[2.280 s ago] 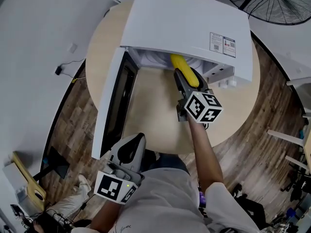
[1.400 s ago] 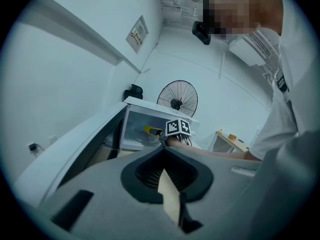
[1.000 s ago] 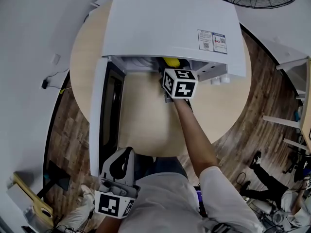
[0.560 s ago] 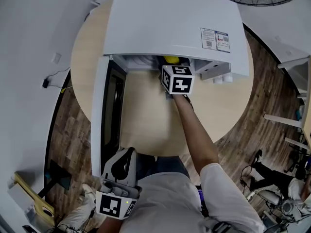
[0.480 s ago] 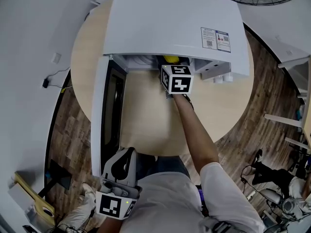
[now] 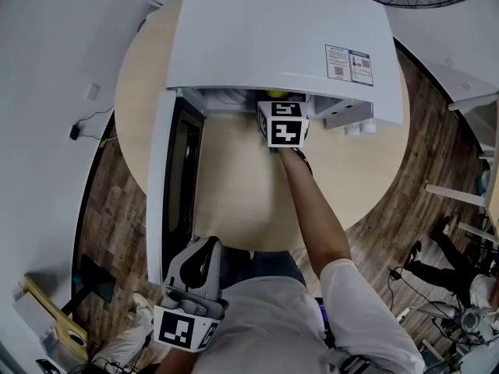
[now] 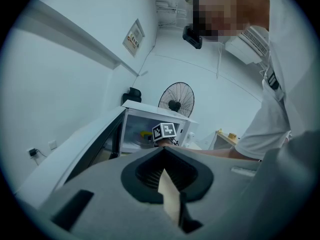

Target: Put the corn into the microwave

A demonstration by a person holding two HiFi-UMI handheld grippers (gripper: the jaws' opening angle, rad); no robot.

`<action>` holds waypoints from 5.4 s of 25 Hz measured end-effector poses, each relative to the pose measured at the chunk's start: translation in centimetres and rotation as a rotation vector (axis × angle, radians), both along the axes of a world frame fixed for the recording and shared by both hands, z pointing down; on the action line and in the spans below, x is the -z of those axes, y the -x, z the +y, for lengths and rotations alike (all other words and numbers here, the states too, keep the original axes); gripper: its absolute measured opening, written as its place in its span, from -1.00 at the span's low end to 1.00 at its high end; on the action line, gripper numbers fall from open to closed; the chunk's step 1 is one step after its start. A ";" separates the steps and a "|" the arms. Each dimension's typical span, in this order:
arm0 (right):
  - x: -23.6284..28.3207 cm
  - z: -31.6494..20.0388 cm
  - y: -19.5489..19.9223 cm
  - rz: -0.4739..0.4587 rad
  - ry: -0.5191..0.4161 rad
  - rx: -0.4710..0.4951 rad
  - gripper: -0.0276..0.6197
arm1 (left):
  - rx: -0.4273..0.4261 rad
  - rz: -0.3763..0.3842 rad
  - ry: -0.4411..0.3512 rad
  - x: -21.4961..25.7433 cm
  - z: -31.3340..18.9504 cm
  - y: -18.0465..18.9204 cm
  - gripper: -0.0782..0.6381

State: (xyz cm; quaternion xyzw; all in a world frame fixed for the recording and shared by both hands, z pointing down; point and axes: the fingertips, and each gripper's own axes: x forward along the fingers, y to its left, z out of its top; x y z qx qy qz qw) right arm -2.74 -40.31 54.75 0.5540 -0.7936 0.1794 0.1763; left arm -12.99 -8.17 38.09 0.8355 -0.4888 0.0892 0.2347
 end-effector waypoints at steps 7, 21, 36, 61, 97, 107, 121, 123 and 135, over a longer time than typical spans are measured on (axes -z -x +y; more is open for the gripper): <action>-0.3 -0.2 0.0 0.088 -0.016 0.018 -0.10 | -0.006 0.004 0.001 0.0 -0.1 -0.4 -0.79; -0.8 0.0 0.3 0.249 -0.040 0.040 -0.10 | 0.030 0.039 0.002 0.6 -0.2 0.1 -0.79; -1.2 0.0 0.3 0.290 -0.039 0.056 -0.10 | 0.040 0.036 -0.004 0.8 0.9 -0.6 -0.79; 0.0 2.4 -0.3 0.205 -0.027 0.082 0.03 | 0.073 0.033 -0.037 1.9 3.5 -2.1 -0.79; 4.6 8.9 -2.2 0.056 0.002 0.104 -0.25 | 0.084 0.069 -0.117 4.6 4.0 -5.3 -0.79; 6.0 10.7 -3.1 0.043 0.012 0.118 -0.37 | 0.076 0.081 -0.144 5.4 3.8 -6.0 -0.79; 7.2 14.4 -4.7 0.025 0.028 0.154 -0.55 | 0.070 0.085 -0.148 5.4 3.3 -6.4 -0.79; 7.5 15.1 -5.0 0.015 0.032 0.162 -0.58 | 0.078 0.082 -0.147 5.2 3.1 -6.3 -0.80; 8.7 18.6 -7.1 -0.068 0.086 0.158 -0.87 | 0.095 0.096 -0.128 4.7 1.8 -6.4 -0.80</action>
